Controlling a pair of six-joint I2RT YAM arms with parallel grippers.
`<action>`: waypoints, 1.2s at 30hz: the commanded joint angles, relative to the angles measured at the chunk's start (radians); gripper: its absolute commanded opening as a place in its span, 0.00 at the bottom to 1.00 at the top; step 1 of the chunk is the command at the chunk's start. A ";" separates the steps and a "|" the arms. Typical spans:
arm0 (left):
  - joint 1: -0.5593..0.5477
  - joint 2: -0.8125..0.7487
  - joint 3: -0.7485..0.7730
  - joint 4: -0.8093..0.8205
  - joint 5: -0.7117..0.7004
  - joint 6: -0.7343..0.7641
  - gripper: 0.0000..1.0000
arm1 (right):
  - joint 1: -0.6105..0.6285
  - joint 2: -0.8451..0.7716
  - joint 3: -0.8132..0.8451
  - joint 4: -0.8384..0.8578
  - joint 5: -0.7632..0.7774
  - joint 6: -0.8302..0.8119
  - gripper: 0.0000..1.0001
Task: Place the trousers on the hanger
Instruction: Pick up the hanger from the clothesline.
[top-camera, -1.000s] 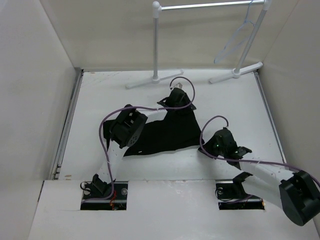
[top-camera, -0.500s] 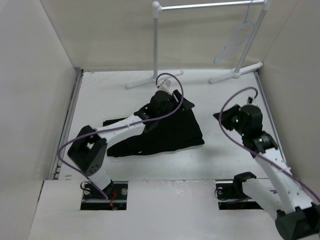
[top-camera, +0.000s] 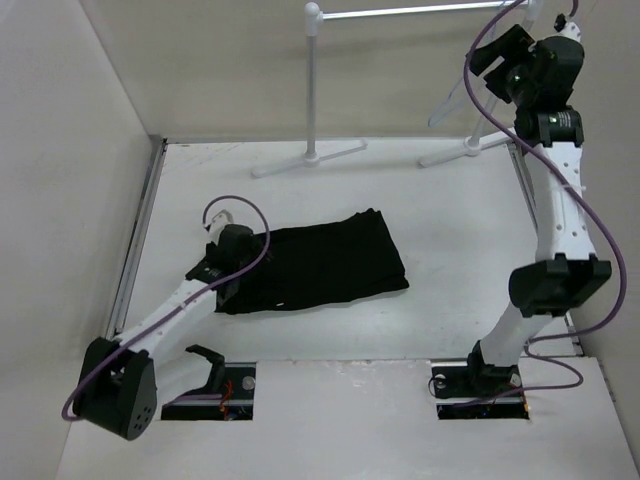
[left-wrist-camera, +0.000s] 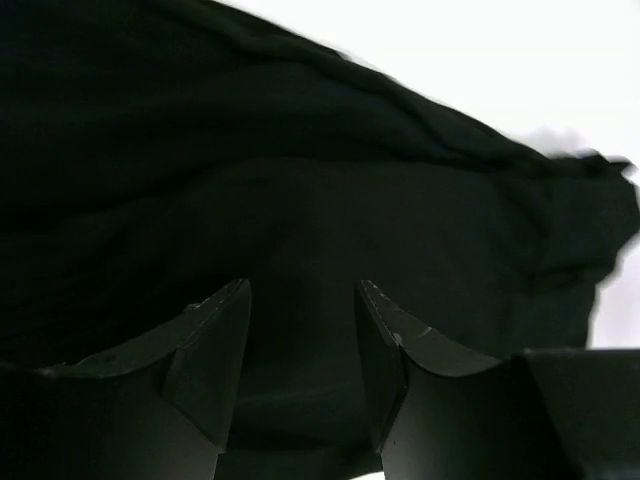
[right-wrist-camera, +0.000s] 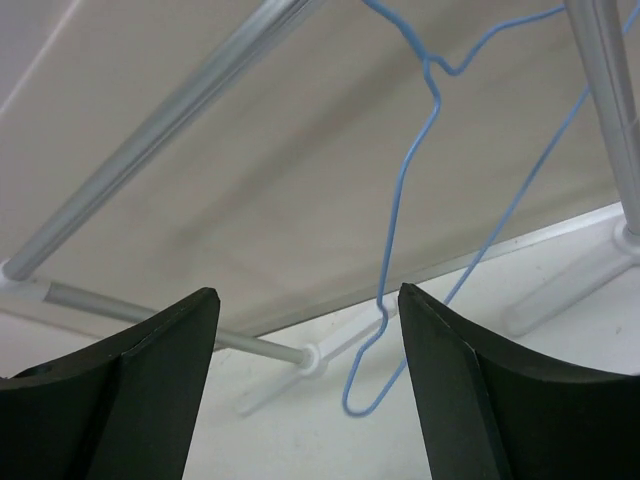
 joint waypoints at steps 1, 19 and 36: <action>0.067 -0.101 -0.044 -0.115 -0.047 0.050 0.44 | -0.007 0.141 0.139 -0.095 -0.093 -0.058 0.78; 0.304 -0.038 -0.083 -0.188 -0.083 0.115 0.43 | 0.000 0.291 0.181 0.077 -0.271 -0.079 0.17; 0.144 -0.040 0.383 -0.242 0.077 0.149 0.49 | 0.054 -0.050 -0.196 0.209 -0.348 -0.104 0.09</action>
